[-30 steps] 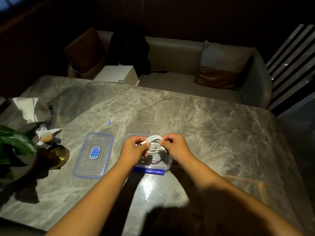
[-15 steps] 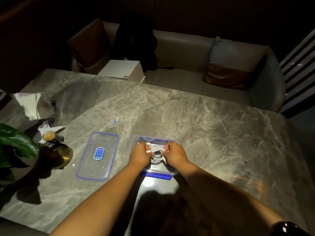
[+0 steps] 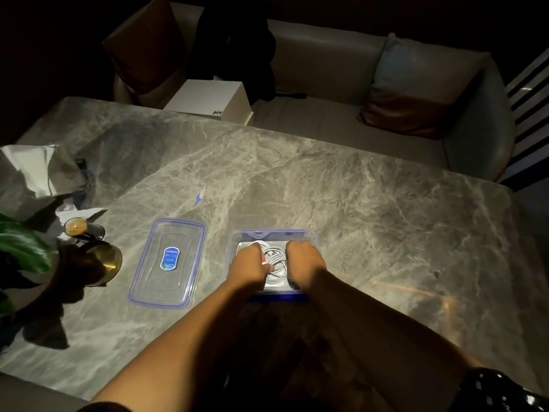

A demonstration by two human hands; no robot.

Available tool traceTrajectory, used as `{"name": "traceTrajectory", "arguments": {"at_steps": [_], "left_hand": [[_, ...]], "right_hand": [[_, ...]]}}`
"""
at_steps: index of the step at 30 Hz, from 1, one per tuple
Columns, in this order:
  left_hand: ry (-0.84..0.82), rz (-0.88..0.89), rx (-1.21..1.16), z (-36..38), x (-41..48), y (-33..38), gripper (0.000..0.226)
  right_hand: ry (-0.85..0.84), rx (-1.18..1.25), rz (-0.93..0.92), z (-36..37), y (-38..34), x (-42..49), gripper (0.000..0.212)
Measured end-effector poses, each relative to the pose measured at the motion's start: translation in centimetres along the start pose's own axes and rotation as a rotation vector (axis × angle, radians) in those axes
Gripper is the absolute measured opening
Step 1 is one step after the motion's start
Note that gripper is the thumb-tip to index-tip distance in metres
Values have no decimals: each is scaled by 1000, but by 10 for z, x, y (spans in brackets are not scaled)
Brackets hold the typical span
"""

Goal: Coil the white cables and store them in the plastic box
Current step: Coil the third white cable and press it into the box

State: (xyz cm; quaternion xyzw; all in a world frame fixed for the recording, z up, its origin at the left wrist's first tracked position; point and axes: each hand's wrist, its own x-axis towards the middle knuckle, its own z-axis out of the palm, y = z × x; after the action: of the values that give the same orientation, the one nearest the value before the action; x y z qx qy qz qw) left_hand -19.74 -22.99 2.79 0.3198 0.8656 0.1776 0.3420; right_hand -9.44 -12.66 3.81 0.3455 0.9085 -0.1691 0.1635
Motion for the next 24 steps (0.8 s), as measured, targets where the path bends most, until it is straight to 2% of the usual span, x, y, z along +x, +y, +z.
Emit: {"name": "traceTrajectory", "arguments": {"at_steps": [4,16,19,20,22,23,24], "left_hand": [[-29,32,125,3,1,-2,32],[-28,21,149,6,3,-3,33],[-42,46,133,2,4,-4,29],[-46,54,131,1,5,-3,27],[-51,66,131,-2,6,-3,26],[-51,72,137,-3,6,-3,27],[-52,77,144,-4,6,-3,27]], "right_hand": [[-11,-11,0,0,1,5,22],[-66,-78,-1,0,-1,6,23],[-107,-57,-2,-4,-2,1,8],[-73,-42,9,-3,-1,1,7],[-22,-102,-10,-5,-3,0,28],[-38,-117,1,-6,-3,0,28],[-126,-74,7,-11,-6,-1,18]]}}
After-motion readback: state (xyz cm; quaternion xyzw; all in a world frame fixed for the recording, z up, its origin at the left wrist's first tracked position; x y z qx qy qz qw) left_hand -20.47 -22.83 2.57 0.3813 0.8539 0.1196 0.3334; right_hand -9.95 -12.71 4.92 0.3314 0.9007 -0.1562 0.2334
